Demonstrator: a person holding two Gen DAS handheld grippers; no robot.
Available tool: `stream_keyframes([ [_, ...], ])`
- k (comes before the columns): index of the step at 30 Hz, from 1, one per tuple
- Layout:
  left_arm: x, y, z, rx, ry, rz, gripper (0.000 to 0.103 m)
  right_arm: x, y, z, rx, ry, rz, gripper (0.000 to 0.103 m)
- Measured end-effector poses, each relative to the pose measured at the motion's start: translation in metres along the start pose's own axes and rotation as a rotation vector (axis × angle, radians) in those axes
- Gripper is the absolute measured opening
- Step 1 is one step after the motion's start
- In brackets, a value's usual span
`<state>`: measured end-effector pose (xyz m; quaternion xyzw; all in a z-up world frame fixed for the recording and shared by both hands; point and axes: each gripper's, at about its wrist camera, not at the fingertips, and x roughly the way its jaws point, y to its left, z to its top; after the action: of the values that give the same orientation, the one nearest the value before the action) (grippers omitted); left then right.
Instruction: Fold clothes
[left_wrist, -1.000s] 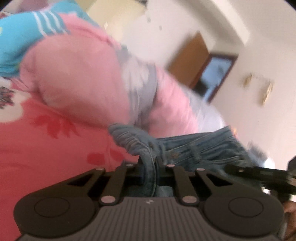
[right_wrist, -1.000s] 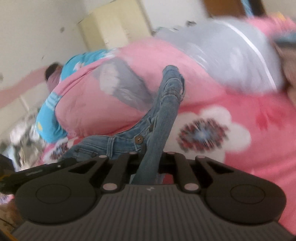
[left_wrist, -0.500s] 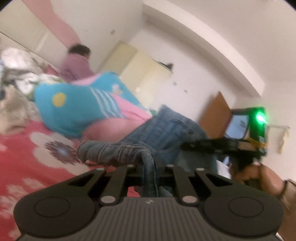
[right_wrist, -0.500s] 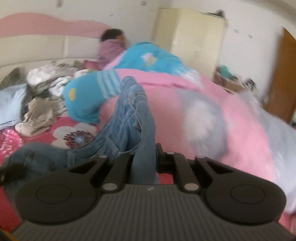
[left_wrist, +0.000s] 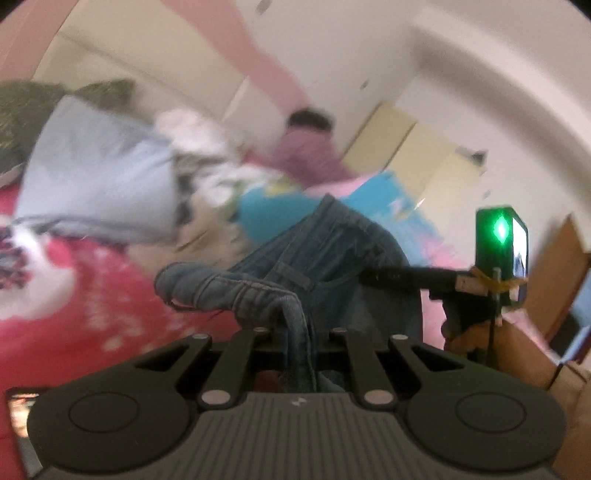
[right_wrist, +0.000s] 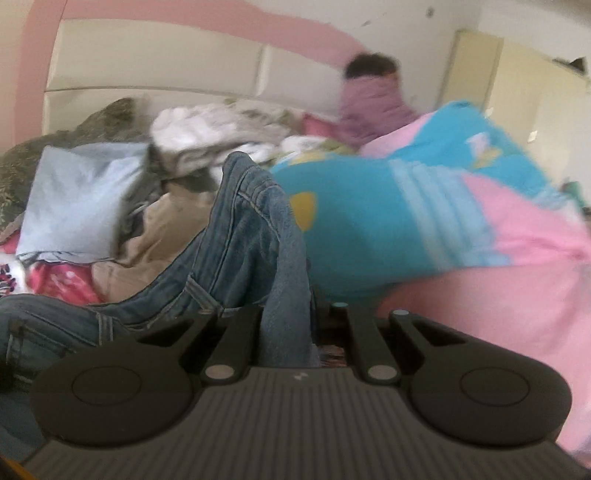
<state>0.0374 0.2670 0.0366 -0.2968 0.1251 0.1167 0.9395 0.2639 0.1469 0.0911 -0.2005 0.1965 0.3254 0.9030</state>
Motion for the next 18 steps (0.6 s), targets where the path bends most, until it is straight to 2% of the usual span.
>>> stream_keyframes([
  [3, 0.011, 0.007, -0.004, 0.025, 0.075, 0.08, 0.012, 0.041, 0.015, -0.01, -0.012, 0.061, 0.019, 0.006],
  [7, 0.009, 0.007, -0.004, 0.036, 0.075, 0.091, 0.015, 0.073, 0.02, -0.023, -0.003, 0.16, -0.01, 0.007],
  [8, 0.011, 0.006, -0.005, 0.043, 0.07, 0.1, 0.016, 0.072, 0.016, -0.024, 0.016, 0.172, -0.019, 0.011],
  [9, 0.012, 0.004, -0.007, 0.048, 0.07, 0.112, 0.017, 0.068, 0.011, -0.024, 0.038, 0.178, -0.027, 0.016],
  [11, 0.012, -0.001, -0.009, 0.051, 0.069, 0.125, 0.025, 0.052, 0.001, -0.022, 0.069, 0.18, -0.046, 0.043],
  [13, 0.009, -0.006, -0.012, 0.058, 0.06, 0.139, 0.026, 0.029, -0.007, -0.021, 0.079, 0.164, -0.063, 0.055],
  [18, 0.002, -0.016, -0.015, 0.074, 0.022, 0.147, 0.04, -0.039, -0.029, -0.029, 0.107, 0.123, -0.098, 0.066],
])
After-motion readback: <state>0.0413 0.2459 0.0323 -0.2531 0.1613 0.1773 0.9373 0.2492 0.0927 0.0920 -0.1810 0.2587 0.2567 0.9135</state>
